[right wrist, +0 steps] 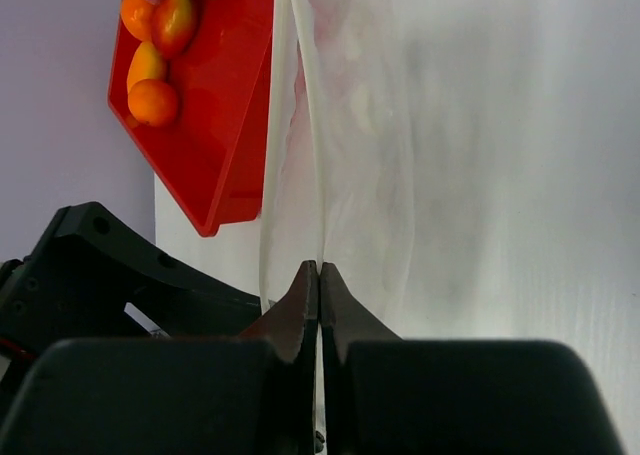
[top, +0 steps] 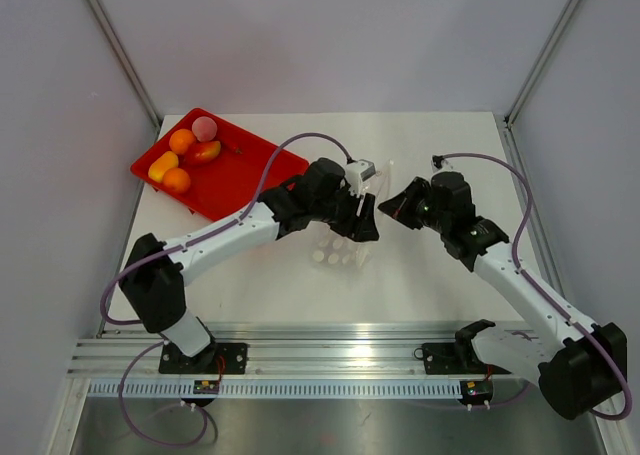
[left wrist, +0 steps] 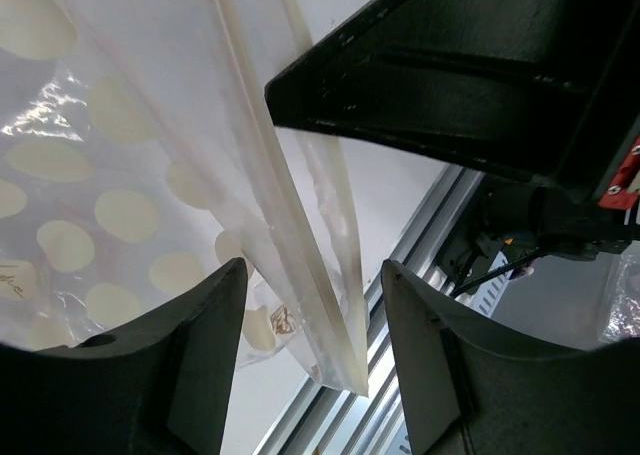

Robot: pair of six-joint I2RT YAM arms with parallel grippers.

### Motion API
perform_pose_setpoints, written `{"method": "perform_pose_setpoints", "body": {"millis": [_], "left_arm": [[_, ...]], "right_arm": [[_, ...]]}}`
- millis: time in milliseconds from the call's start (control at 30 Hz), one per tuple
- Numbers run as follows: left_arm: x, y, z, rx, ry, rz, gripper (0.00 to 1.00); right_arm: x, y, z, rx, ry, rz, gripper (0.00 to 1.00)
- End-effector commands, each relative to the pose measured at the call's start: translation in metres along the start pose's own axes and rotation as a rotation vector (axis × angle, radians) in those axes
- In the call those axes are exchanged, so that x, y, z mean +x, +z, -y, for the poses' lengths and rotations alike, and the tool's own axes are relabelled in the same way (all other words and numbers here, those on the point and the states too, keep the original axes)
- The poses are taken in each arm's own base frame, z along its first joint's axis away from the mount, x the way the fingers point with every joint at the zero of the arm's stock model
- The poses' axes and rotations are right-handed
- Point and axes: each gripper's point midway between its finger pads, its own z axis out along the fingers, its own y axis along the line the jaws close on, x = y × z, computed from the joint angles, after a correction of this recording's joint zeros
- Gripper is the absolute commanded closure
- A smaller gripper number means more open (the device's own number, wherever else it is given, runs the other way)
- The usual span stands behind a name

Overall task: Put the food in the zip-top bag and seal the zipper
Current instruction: Open the zipper of the food storage bag at the center of the board.

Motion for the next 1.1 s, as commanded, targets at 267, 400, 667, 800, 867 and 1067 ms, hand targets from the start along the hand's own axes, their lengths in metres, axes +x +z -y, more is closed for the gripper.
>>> {"method": "perform_pose_setpoints", "body": {"millis": [267, 400, 667, 800, 867, 1067], "left_arm": [[-0.047, 0.002, 0.015, 0.039, -0.019, 0.078, 0.58], [-0.05, 0.001, 0.011, 0.049, -0.044, 0.08, 0.65], [-0.054, -0.006, 0.013, 0.098, -0.06, 0.104, 0.65], [-0.055, -0.008, 0.017, 0.137, -0.072, 0.105, 0.61], [-0.057, -0.008, 0.013, 0.139, -0.085, 0.114, 0.59], [-0.058, 0.003, 0.005, 0.122, -0.097, 0.098, 0.66]], "right_arm": [[-0.017, -0.022, -0.018, 0.011, -0.099, 0.005, 1.0], [-0.018, -0.023, -0.015, 0.03, -0.128, -0.001, 1.0], [-0.011, -0.021, -0.001, 0.077, -0.156, -0.024, 1.0], [-0.008, -0.02, 0.002, 0.082, -0.162, -0.036, 1.0], [-0.008, -0.02, 0.002, 0.08, -0.168, -0.036, 1.0], [-0.009, -0.023, 0.0, 0.073, -0.17, -0.027, 1.0]]}}
